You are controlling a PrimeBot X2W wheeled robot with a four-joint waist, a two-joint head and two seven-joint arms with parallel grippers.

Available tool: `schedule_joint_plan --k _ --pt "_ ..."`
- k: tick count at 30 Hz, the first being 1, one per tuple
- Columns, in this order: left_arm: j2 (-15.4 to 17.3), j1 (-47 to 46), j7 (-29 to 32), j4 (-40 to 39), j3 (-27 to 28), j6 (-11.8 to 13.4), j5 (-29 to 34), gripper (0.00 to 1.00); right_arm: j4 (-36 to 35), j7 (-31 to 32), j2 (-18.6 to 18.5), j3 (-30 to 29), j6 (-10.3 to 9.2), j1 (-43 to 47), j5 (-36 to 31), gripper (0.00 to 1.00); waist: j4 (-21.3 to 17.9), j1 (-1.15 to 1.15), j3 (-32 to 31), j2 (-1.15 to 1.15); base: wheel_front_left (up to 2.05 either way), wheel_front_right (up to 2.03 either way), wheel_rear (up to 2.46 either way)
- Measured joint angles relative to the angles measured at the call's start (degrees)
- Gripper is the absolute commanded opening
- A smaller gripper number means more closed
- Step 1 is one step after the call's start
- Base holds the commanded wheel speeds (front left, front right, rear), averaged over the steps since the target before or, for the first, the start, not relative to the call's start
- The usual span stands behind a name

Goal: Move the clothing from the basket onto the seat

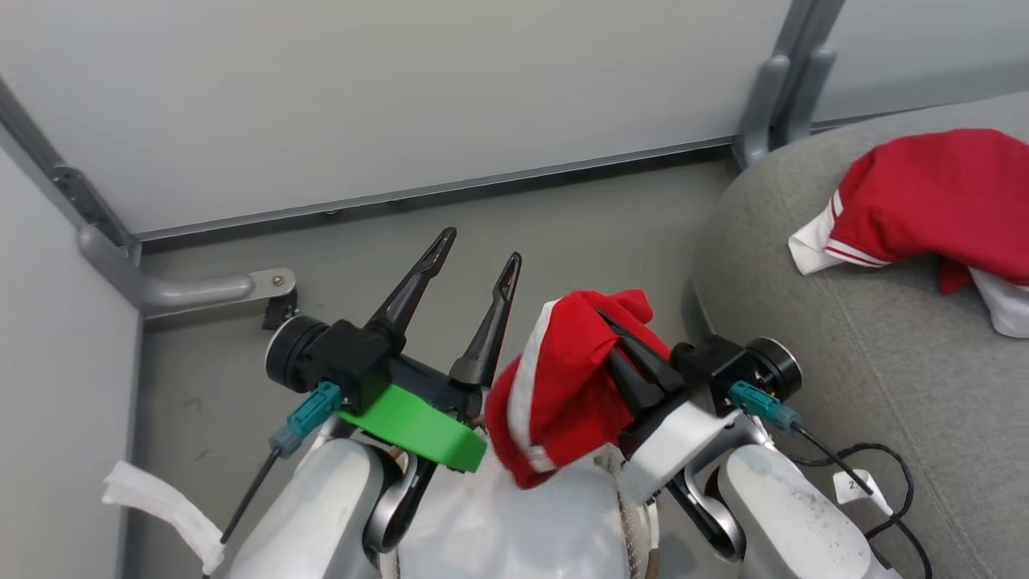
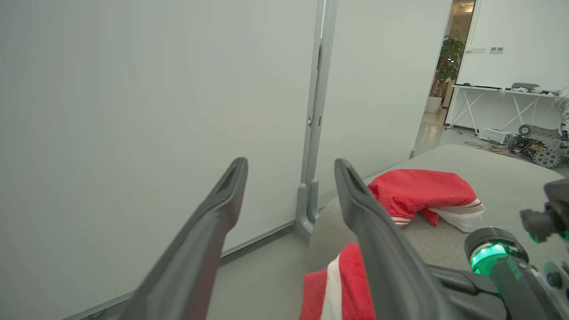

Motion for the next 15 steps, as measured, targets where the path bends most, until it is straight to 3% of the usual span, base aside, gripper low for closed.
schedule_joint_plan --k 7,8,15 --pt "0.33 1.97 0.0 -0.16 1.11 0.0 0.96 1.0 -5.32 0.0 -0.09 -2.89 0.0 4.08 0.43 0.0 -7.68 0.0 0.4 0.0 0.0 0.0 0.0" --pt "0.44 2.42 0.0 -0.18 1.11 0.0 1.34 1.0 -6.78 0.0 -0.05 -3.77 0.0 5.18 0.57 0.0 -10.32 0.0 0.57 0.0 0.0 0.0 0.0" --pt "1.16 3.12 0.0 0.0 1.02 0.0 2.22 1.0 -9.91 0.0 -0.07 -7.9 0.0 7.44 0.3 0.0 -19.11 0.0 1.37 0.0 0.0 0.0 0.0"
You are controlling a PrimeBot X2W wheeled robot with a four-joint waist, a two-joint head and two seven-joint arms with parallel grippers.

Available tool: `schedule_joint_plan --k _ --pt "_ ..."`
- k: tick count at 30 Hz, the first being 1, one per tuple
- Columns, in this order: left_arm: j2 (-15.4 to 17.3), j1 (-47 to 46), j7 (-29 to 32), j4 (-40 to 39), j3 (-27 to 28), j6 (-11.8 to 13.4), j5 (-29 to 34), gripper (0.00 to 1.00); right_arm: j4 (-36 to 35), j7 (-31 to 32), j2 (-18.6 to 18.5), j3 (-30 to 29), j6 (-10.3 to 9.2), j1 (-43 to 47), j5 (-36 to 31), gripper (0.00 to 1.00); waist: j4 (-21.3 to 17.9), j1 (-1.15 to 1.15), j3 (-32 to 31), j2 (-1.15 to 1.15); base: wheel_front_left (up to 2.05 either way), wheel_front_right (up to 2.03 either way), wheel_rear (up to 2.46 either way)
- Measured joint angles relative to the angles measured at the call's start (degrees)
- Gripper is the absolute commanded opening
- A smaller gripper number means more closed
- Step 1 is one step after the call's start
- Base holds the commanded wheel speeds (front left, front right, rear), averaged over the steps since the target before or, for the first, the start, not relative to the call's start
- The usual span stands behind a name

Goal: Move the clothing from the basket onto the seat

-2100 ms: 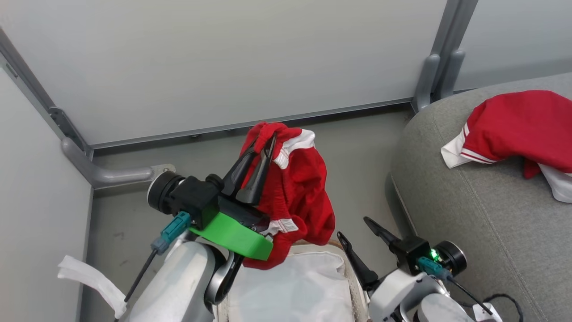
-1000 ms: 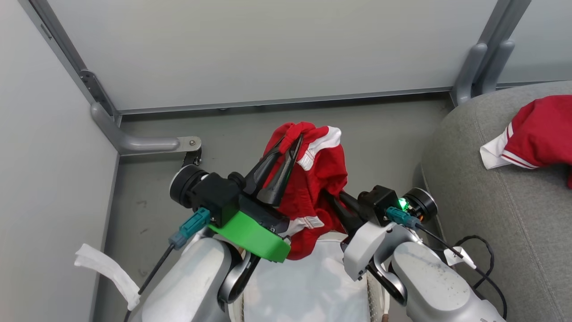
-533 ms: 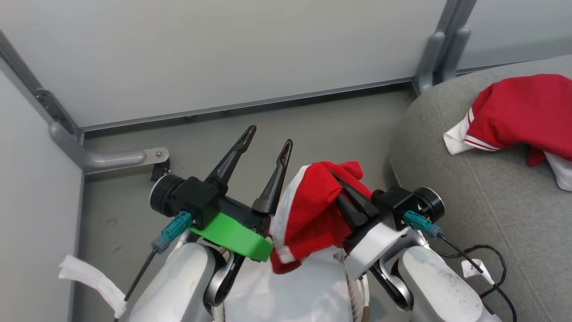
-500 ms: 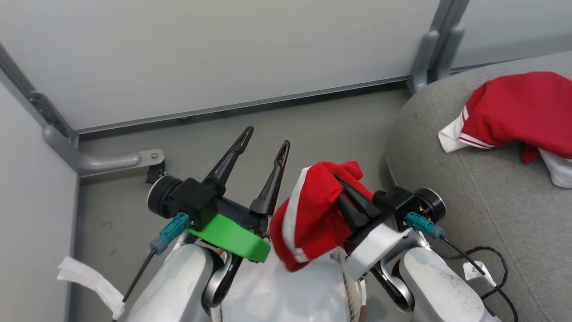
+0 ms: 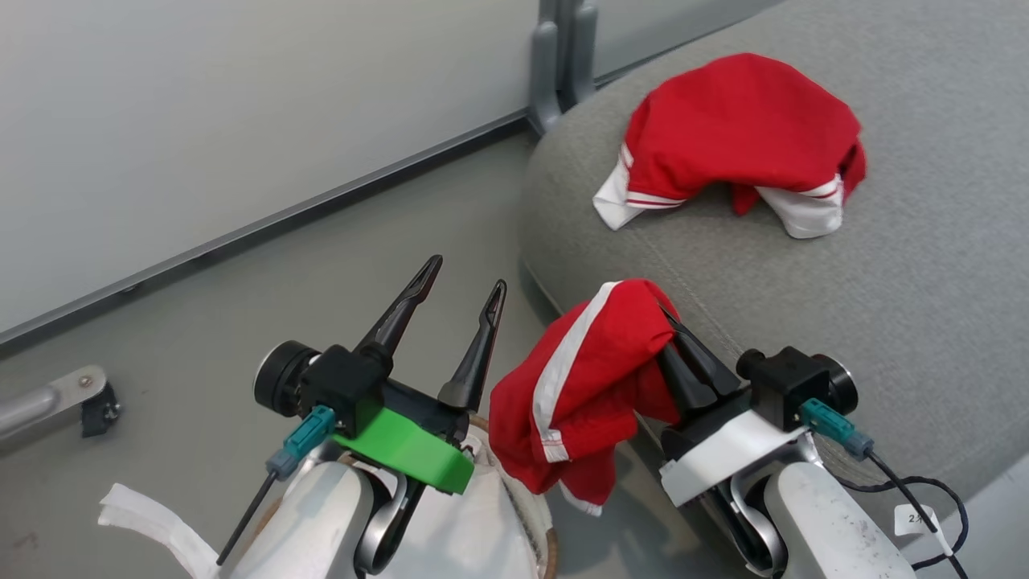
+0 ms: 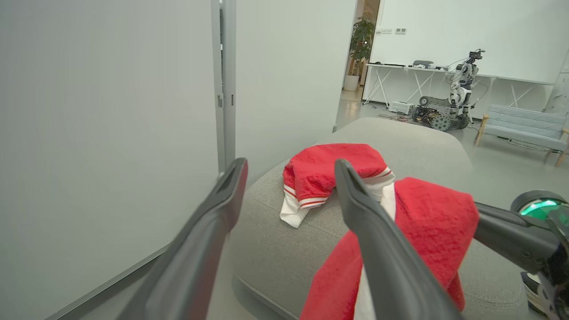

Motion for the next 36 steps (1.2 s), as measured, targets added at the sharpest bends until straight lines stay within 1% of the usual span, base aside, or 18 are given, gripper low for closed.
schedule_joint_plan --k 6,10,14,20,23,24,28,32,34,36 --pt "0.4 0.04 0.0 0.57 -1.22 0.0 0.0 1.0 -2.18 0.0 -0.59 -3.24 0.0 -1.0 -1.49 0.0 -6.33 0.0 1.39 0.0 0.0 0.0 0.0" --pt "1.37 -0.34 0.01 0.42 -2.85 0.0 0.21 1.0 -3.99 0.0 -3.45 -5.72 0.0 -5.87 -2.16 0.0 -8.6 0.0 3.61 0.0 0.0 0.0 0.0" --pt "3.05 -0.57 0.0 -0.04 -3.44 0.0 0.3 1.0 -5.01 0.0 -7.71 -6.77 0.0 -13.7 -3.32 0.0 -9.64 0.0 6.57 0.0 0.0 0.0 0.0" --pt "5.98 -2.17 0.01 -0.88 -5.03 0.0 0.35 1.0 -4.32 0.0 -15.44 -7.4 0.0 -28.76 -5.61 0.0 -9.98 0.0 11.7 0.0 0.0 0.0 0.0" --pt "7.66 -3.34 0.01 -1.34 -6.1 0.0 0.23 1.0 -2.47 -0.01 -18.98 -8.5 0.0 -37.07 -6.84 0.0 -9.77 0.0 14.42 0.0 0.0 0.0 0.0" --pt "8.25 -3.8 0.0 -1.49 -6.42 0.0 0.18 1.0 -1.72 -0.01 -20.69 -8.44 0.01 -39.96 -8.48 0.0 -9.63 0.0 15.4 0.0 0.0 0.0 0.0" --pt "9.82 -5.63 0.01 -2.4 -6.6 0.0 -0.01 1.0 1.78 0.89 -24.61 -10.51 0.01 -49.2 -10.99 0.0 -8.74 0.01 18.95 0.0 0.0 0.0 0.0" --pt "11.22 -7.08 0.01 -3.18 -6.61 0.0 -0.42 1.0 4.87 1.98 -26.77 -13.97 0.0 -54.25 -13.8 0.0 -7.48 0.01 22.24 0.0 0.0 0.0 0.0" --pt "11.93 -7.79 0.01 -3.78 -6.47 0.0 -0.55 1.0 6.58 2.41 -26.54 -15.77 0.01 -54.91 -14.54 0.0 -6.65 0.01 24.0 0.0 0.0 0.0 0.0" --pt "12.41 -8.43 0.01 -4.0 -6.36 0.0 -0.65 1.0 8.12 2.42 -25.43 -17.04 0.01 -54.85 -15.24 0.0 -5.86 0.01 25.49 0.0 0.0 0.0 0.0"
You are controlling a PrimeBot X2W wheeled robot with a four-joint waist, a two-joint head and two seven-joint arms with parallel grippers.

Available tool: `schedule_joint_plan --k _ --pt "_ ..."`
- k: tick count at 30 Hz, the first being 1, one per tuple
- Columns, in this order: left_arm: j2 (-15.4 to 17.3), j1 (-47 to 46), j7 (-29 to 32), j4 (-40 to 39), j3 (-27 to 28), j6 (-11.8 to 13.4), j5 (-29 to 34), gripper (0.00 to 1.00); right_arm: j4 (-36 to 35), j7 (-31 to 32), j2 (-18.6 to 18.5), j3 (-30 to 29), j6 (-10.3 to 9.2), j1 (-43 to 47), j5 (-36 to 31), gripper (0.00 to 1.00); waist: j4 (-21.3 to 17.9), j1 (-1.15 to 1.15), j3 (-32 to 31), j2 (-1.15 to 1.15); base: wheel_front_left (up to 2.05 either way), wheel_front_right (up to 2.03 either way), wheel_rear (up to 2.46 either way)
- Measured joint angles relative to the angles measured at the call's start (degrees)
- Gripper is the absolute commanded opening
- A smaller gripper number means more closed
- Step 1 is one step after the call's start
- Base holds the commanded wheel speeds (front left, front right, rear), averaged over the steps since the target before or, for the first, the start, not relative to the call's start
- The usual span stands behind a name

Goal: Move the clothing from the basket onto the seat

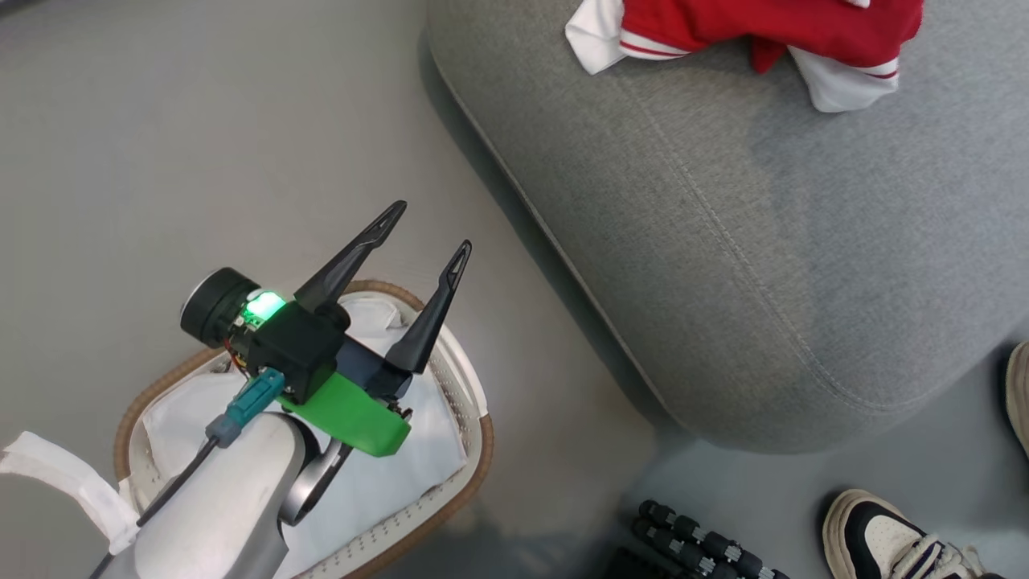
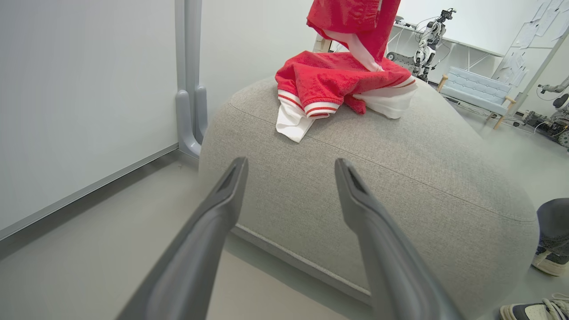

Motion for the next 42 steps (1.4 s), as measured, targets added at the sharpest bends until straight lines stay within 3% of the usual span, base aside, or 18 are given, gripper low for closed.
schedule_joint_plan --k 10,18,19,20,21,22,33,42 --pt "1.03 -2.42 0.0 -0.87 0.04 0.0 -0.35 1.0 12.12 -1.72 6.84 -6.36 0.0 12.27 -2.93 0.0 4.64 0.0 5.96 0.0 0.0 0.0 0.0" --pt "0.81 -2.44 0.0 0.1 0.53 0.0 -0.55 1.0 17.96 -2.33 11.72 -16.61 0.0 23.02 -4.35 0.0 6.65 0.0 6.39 0.0 0.0 0.0 0.0" --pt "0.68 -2.4 0.0 0.29 0.74 0.0 -0.56 1.0 17.51 -2.33 12.13 -17.94 0.0 24.57 -4.36 0.07 6.67 0.0 6.0 0.0 0.0 0.0 0.0" --pt "0.49 -2.35 0.0 0.44 0.96 0.0 -0.62 1.0 17.06 -2.33 12.45 -19.04 0.0 25.8 -4.38 0.27 6.66 0.0 5.64 0.0 0.0 0.0 0.0" --pt "0.24 -2.31 0.0 0.68 1.22 0.0 -0.71 1.0 16.27 -2.33 12.9 -20.22 0.0 27.39 -4.45 0.53 6.63 0.0 5.13 0.0 0.0 0.0 0.0" --pt "-0.18 -2.24 0.0 0.9 1.46 0.0 -0.81 1.0 15.43 -2.33 13.26 -21.18 0.0 29.03 -4.44 1.0 6.59 0.0 4.54 0.0 0.0 0.0 0.0" --pt "-4.64 3.06 -0.01 3.67 6.3 0.0 -0.23 1.0 7.95 -2.34 15.96 -25.74 0.0 43.49 -1.57 1.0 7.13 -0.01 -3.41 0.0 0.0 0.0 0.0" --pt "-8.42 8.38 0.0 5.81 14.89 0.0 2.6 1.0 0.57 -2.34 21.47 -18.31 0.0 49.27 0.44 1.0 9.57 -0.01 -10.2 0.0 0.0 0.0 0.0"
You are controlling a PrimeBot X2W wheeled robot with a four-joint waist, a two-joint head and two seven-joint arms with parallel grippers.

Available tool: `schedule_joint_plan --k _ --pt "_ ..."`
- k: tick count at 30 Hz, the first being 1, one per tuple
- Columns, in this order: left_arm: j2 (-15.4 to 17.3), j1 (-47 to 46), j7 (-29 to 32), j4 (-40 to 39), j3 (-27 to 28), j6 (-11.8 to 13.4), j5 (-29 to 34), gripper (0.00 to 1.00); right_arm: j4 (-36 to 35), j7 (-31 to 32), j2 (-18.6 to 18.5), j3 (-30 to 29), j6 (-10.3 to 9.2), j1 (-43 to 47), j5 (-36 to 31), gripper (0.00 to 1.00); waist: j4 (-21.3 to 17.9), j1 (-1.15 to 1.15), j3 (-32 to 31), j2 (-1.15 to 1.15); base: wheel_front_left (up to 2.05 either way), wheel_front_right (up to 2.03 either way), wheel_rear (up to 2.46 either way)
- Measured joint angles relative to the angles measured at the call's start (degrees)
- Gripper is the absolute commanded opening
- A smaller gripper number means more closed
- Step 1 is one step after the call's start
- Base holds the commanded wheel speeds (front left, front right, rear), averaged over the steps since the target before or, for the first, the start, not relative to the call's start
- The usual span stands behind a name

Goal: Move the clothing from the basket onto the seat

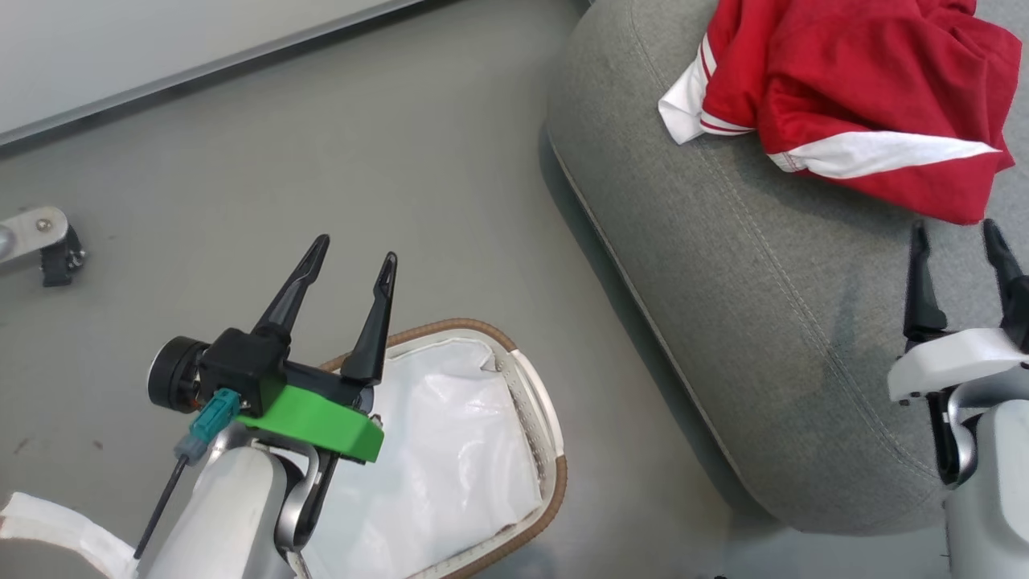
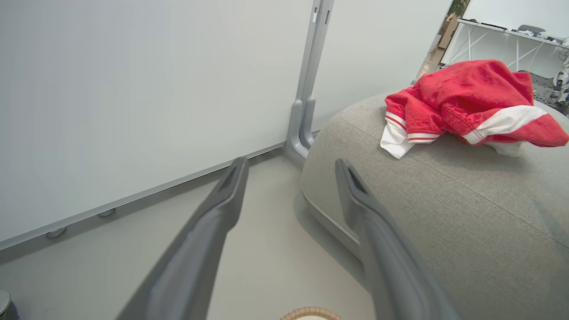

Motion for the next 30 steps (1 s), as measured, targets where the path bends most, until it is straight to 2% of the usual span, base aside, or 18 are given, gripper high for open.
schedule_joint_plan --k 7,16,21,30 --pt "-3.25 3.84 0.0 0.56 7.26 0.0 2.74 1.0 -3.37 0.0 2.96 6.49 0.0 0.29 3.09 1.0 3.84 0.0 -3.79 0.0 0.0 0.0 0.0" --pt "-5.97 7.71 0.0 3.13 16.42 0.0 6.14 1.0 -3.36 0.0 3.99 12.68 -0.01 0.42 6.55 1.0 9.42 0.0 -7.93 0.0 0.0 0.0 0.0" --pt "-7.05 10.41 0.0 4.92 19.08 0.0 7.55 1.0 -2.7 0.01 4.02 15.23 -0.01 3.08 9.48 1.0 12.07 0.0 -10.45 0.0 0.0 0.0 0.0" --pt "-8.61 14.75 0.0 5.54 22.53 0.0 8.61 1.0 -2.37 0.0 4.05 16.29 -0.01 7.94 10.09 1.0 15.38 0.0 -14.5 0.0 0.0 0.0 0.0"
